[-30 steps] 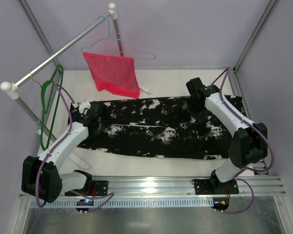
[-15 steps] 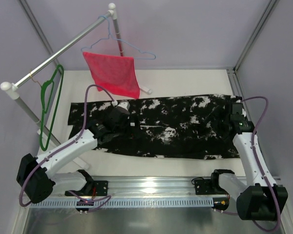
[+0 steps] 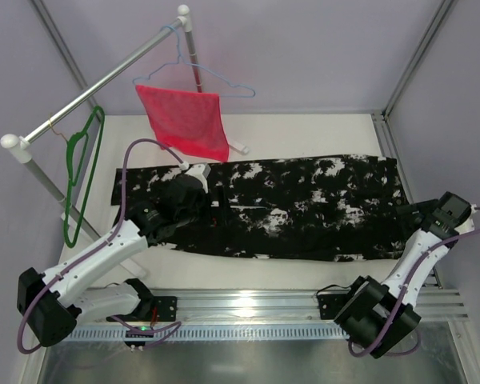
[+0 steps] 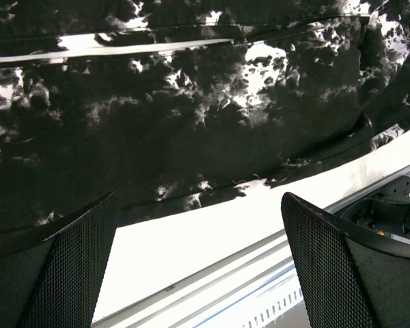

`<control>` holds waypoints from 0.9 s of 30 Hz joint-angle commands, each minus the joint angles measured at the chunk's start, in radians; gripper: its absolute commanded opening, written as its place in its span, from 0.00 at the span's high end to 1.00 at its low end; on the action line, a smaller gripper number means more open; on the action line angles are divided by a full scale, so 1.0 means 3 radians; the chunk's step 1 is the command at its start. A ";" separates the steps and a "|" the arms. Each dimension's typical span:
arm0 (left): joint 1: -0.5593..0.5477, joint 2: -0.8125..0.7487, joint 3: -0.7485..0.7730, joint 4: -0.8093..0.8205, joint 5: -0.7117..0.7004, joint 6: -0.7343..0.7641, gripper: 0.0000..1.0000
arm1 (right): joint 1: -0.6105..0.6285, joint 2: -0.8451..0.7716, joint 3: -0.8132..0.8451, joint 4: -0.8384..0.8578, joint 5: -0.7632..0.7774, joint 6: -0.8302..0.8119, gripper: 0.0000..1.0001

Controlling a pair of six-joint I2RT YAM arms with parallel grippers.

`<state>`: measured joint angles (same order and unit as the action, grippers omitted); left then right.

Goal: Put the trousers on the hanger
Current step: Fold the trousers

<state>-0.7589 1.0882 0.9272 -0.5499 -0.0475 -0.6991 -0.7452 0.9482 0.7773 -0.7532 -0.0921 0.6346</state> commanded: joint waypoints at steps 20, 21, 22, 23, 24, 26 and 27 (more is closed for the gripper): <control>0.0009 0.0847 0.0535 0.0197 0.0107 -0.0032 0.04 | -0.1151 0.1160 -0.0612 0.1580 -0.0071 -0.0045 0.28; 0.0009 0.0857 0.0555 0.0202 0.0072 -0.0032 0.05 | -0.1151 0.1206 -0.0627 0.1605 -0.0056 -0.0024 0.33; 0.0014 0.0867 0.0575 0.0197 -0.0015 -0.0027 0.05 | -0.1151 0.1287 -0.0643 0.1682 -0.0046 -0.0014 0.36; 0.0024 0.0898 0.0586 0.0187 -0.0046 -0.0032 0.05 | -0.1151 0.1354 -0.0643 0.1703 -0.0031 0.0001 0.40; 0.0045 0.0913 0.0626 0.0171 -0.0072 -0.0052 0.07 | -0.1151 0.1400 -0.0622 0.1698 -0.0005 -0.0029 0.42; 0.0142 0.0934 0.0652 0.0095 -0.0148 -0.0160 0.08 | -0.1151 0.1462 -0.0617 0.1682 0.0077 -0.0044 0.59; 0.0187 0.0939 0.0668 0.0064 -0.0184 -0.0195 0.09 | -0.1151 0.1467 -0.0627 0.1682 0.0143 -0.0039 0.65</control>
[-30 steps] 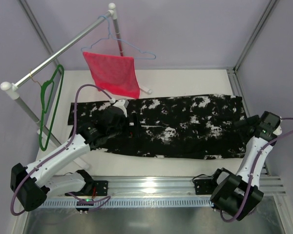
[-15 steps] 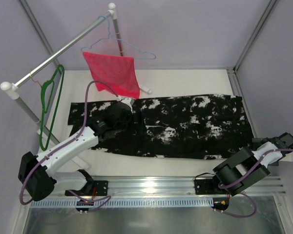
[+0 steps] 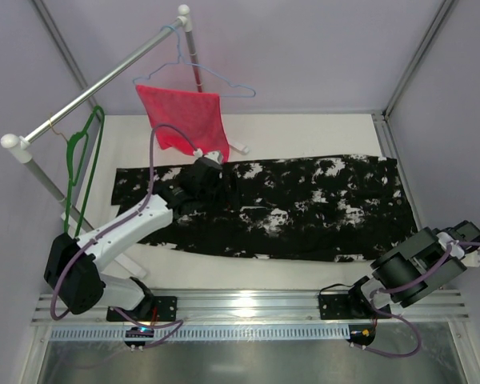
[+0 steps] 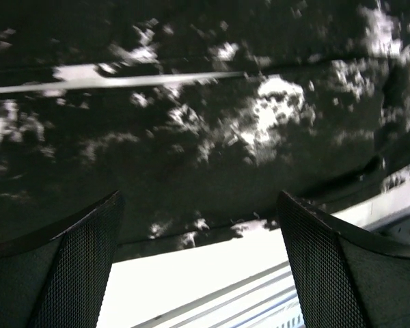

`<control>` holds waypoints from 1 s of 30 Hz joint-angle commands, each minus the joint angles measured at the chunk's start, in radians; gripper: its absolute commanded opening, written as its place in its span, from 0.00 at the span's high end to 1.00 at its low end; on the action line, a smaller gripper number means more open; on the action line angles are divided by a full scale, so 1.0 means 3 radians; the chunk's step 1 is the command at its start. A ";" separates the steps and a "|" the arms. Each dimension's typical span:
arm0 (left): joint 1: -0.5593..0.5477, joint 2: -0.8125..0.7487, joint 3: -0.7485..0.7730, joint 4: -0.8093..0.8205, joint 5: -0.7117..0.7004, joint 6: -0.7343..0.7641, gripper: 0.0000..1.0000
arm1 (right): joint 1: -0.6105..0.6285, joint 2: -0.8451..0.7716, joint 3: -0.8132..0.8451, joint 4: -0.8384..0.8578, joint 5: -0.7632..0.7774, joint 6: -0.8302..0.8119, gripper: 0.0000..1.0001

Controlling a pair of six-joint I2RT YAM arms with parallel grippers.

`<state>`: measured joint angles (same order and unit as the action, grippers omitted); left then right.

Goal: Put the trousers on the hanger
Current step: Fold the trousers

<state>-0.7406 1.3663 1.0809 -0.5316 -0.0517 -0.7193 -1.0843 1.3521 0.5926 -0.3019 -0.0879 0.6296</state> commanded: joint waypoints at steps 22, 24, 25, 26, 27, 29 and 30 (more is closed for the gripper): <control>0.1589 -0.0126 -0.0570 -0.1393 -0.1347 -0.1773 0.32 | 0.0066 -0.0560 0.0934 -0.1295 0.0835 0.0023 0.96; 0.1686 -0.0080 -0.0637 -0.1515 -0.1305 -0.1922 0.33 | 0.0076 -0.0585 0.0904 -0.1259 0.0774 0.0023 0.96; 0.1697 -0.0065 -0.0663 -0.1556 -0.1321 -0.1984 0.34 | 0.0091 -0.0585 0.0908 -0.1264 0.0754 0.0033 0.96; 0.1697 -0.0055 -0.0673 -0.1628 -0.1442 -0.2076 0.34 | 0.0096 -0.0575 0.0908 -0.1264 0.0748 0.0033 0.96; 0.1697 -0.0014 -0.0683 -0.1674 -0.1535 -0.2152 0.34 | 0.0102 -0.0570 0.0914 -0.1259 0.0708 0.0033 0.96; 0.1823 0.0017 -0.0760 -0.1685 -0.1561 -0.2291 0.35 | 0.0102 -0.0555 0.0914 -0.1248 0.0682 0.0034 0.96; 0.1885 0.0037 -0.0811 -0.1624 -0.1414 -0.2291 0.36 | 0.0107 -0.0544 0.0924 -0.1243 0.0667 0.0033 0.96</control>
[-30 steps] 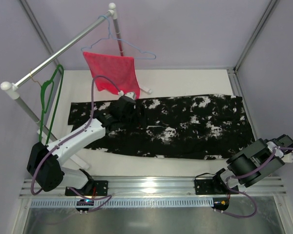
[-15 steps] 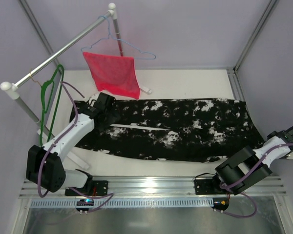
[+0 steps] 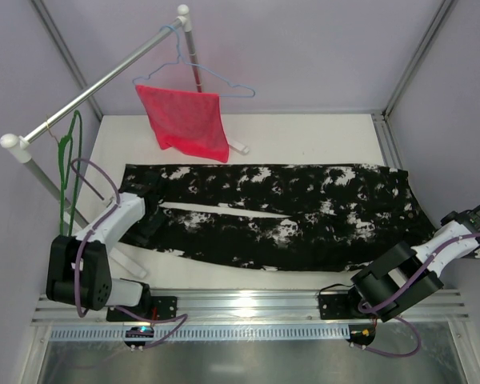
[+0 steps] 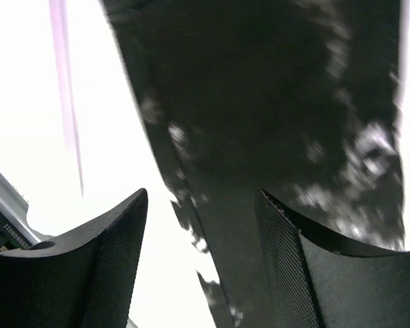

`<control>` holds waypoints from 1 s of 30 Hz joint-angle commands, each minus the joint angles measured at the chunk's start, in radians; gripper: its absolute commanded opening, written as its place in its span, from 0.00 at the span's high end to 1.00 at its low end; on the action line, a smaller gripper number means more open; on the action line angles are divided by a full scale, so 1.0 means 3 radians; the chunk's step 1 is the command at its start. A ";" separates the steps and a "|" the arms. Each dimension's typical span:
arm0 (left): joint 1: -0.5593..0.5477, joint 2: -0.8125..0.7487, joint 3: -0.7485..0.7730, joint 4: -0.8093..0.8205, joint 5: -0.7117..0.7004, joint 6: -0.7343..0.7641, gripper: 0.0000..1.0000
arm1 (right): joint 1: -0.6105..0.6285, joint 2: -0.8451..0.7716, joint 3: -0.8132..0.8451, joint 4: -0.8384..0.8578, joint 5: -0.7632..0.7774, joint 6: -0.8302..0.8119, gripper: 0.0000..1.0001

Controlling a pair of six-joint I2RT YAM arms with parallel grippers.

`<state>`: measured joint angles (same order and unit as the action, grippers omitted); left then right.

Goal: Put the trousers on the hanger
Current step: Fold the trousers

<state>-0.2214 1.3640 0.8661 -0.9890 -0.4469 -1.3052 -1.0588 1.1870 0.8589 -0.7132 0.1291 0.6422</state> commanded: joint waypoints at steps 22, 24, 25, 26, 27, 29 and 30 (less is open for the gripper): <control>0.0258 0.0439 -0.0606 0.0474 0.0319 -0.0895 0.99 | 0.0057 -0.0075 0.0047 0.0143 -0.0057 0.0032 0.96; 0.0257 0.0368 -0.0637 0.0551 0.0365 -0.0896 1.00 | 0.0073 -0.0172 0.0036 0.0133 -0.0052 0.0053 0.96; 0.0258 0.0327 -0.0668 0.0566 0.0385 -0.0906 0.99 | 0.0083 -0.0198 0.0036 0.0127 -0.0057 0.0068 0.96; 0.0258 0.0281 -0.0673 0.0586 0.0411 -0.0906 0.99 | 0.0083 -0.0249 0.0051 0.0092 -0.0062 0.0078 0.96; 0.0258 0.0184 -0.0673 0.0566 0.0406 -0.0911 1.00 | 0.0103 -0.0275 0.0062 0.0071 -0.0062 0.0089 0.96; 0.0247 0.0081 -0.0627 0.0470 0.0395 -0.0936 1.00 | 0.0164 -0.0326 0.0133 0.0015 -0.0052 0.0140 0.96; 0.0252 0.0020 -0.0592 0.0434 0.0355 -0.0936 1.00 | 0.0185 -0.0367 0.0164 -0.0021 -0.0047 0.0160 0.96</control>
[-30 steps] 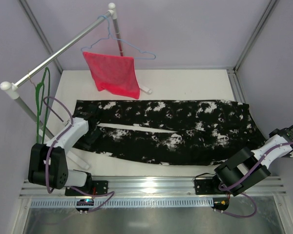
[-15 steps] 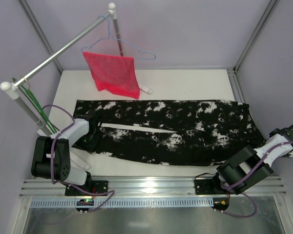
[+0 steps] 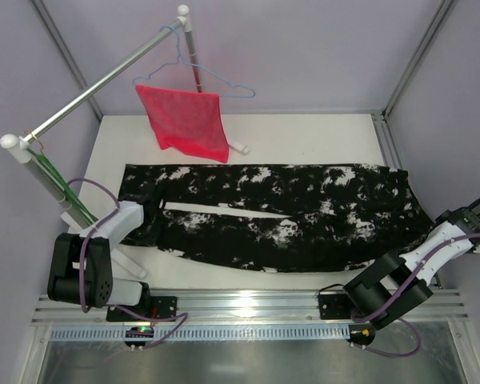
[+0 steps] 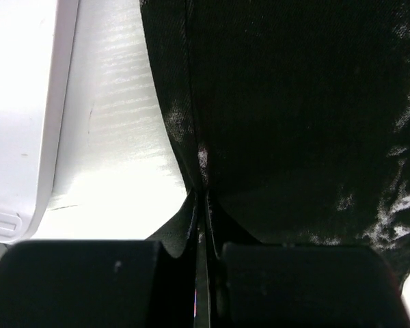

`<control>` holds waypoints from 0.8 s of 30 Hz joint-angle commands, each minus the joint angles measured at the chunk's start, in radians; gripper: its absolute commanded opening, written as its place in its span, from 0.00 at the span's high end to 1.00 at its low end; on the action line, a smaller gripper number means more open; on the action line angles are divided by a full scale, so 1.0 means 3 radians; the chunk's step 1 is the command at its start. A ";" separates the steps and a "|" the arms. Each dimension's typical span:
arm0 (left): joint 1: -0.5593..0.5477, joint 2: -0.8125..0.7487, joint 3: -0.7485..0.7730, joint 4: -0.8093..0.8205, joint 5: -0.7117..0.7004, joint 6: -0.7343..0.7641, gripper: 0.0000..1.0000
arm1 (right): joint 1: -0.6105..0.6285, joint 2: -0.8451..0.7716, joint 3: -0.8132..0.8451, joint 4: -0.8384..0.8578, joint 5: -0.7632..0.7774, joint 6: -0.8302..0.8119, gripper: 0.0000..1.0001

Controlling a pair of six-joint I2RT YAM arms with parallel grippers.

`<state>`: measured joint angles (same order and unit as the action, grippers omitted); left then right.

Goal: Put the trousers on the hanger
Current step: Fold the trousers

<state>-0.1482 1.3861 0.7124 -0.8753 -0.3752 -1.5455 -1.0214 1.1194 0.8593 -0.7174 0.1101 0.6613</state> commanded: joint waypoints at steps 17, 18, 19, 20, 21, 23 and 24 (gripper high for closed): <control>0.0008 -0.0924 0.0800 -0.0544 -0.0360 -0.0181 1.00 | 0.0219 -0.0382 0.0863 -0.0626 0.0436 -0.0011 0.96; 0.0008 -0.0888 0.0861 -0.0579 -0.0406 -0.0181 0.99 | 0.0229 -0.0382 0.0894 -0.0615 0.0400 0.0004 0.96; 0.0008 -0.0867 0.0999 -0.0615 -0.0436 -0.0181 0.99 | 0.0250 -0.0377 0.0970 -0.0610 0.0400 0.0035 0.96; 0.0008 -0.0847 0.1051 -0.0656 -0.0503 -0.0181 1.00 | 0.0285 -0.0357 0.1011 -0.0605 0.0400 0.0051 0.96; 0.0003 -0.0806 0.1112 -0.0667 -0.0534 -0.0181 0.99 | 0.0316 -0.0342 0.1057 -0.0605 0.0425 0.0066 0.96; -0.0012 -0.0770 0.1265 -0.0652 -0.0595 -0.0191 0.99 | 0.0500 -0.0296 0.1159 -0.0544 0.0482 0.0071 0.96; -0.0017 -0.0760 0.1291 -0.0626 -0.0656 -0.0197 0.99 | 0.0571 -0.0230 0.1180 -0.0518 0.0497 0.0051 0.96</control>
<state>-0.1520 1.1545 1.0260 -1.0527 -0.4465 -1.5696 -0.8970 1.0328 1.1336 -0.9379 0.2081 0.6685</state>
